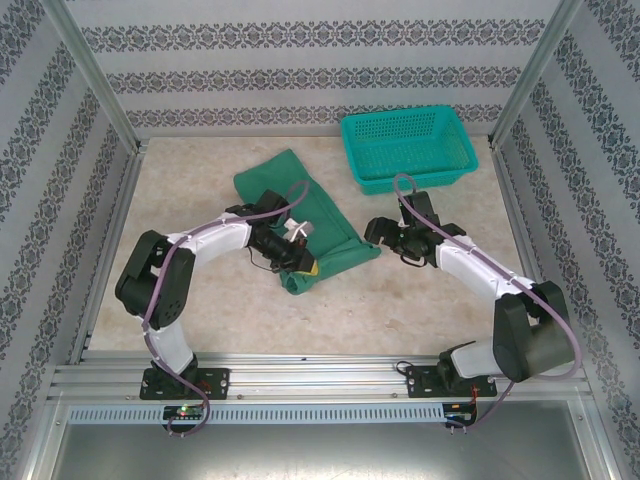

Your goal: Roll up the long pants

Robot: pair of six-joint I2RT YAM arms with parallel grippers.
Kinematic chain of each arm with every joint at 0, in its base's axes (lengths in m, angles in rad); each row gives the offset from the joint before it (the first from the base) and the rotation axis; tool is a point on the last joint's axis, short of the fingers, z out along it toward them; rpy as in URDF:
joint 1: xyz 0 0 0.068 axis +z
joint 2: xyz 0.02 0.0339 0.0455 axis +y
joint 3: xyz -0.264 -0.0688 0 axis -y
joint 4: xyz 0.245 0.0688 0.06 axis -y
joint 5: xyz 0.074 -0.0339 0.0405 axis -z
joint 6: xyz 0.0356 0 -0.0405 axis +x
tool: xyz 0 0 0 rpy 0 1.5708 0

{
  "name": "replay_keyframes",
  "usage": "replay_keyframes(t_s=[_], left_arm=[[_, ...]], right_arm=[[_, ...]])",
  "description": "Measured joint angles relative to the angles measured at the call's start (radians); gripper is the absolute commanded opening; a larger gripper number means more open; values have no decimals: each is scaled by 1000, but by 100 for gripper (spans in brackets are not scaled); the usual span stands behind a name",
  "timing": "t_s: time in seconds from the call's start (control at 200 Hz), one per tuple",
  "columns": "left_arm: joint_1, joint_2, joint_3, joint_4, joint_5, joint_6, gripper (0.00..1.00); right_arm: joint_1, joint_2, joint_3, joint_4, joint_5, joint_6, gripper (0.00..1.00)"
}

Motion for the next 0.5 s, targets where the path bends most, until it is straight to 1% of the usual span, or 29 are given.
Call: replay_keyframes(t_s=[0.03,0.05,0.06,0.075,0.095,0.105,0.115,0.12,0.24,0.37,0.5], left_arm=[[12,11,0,9,17,-13,0],[17,16,1,12,25,-18,0],[21,19,2,13,29,-20,0],[25,24,5,11,33,-20,0],[31,32,10,10,39,-19,0],[34,36,13,7,40,-19,0],[36,40,19,3,43,-19,0],[37,42,22,2,44,-19,0],[71,92,95,-23,57,-10,0],[116,139,135,-28,75,0,0],[151,173,137,-35,77,8,0]], right_arm=[[11,-3,6,-3,7,-4,76],[22,-7,10,-6,18,-3,69],[26,-8,12,-6,18,-7,64],[34,-11,16,-9,21,-14,50],[44,-16,21,-10,25,-20,23],[51,-19,23,-11,27,-21,12],[55,-21,24,-11,28,-18,2],[58,-23,26,-11,29,-21,0],[116,-46,63,-23,26,-42,0],[153,-45,95,-24,-19,-53,0],[171,13,116,-18,-80,-61,0]])
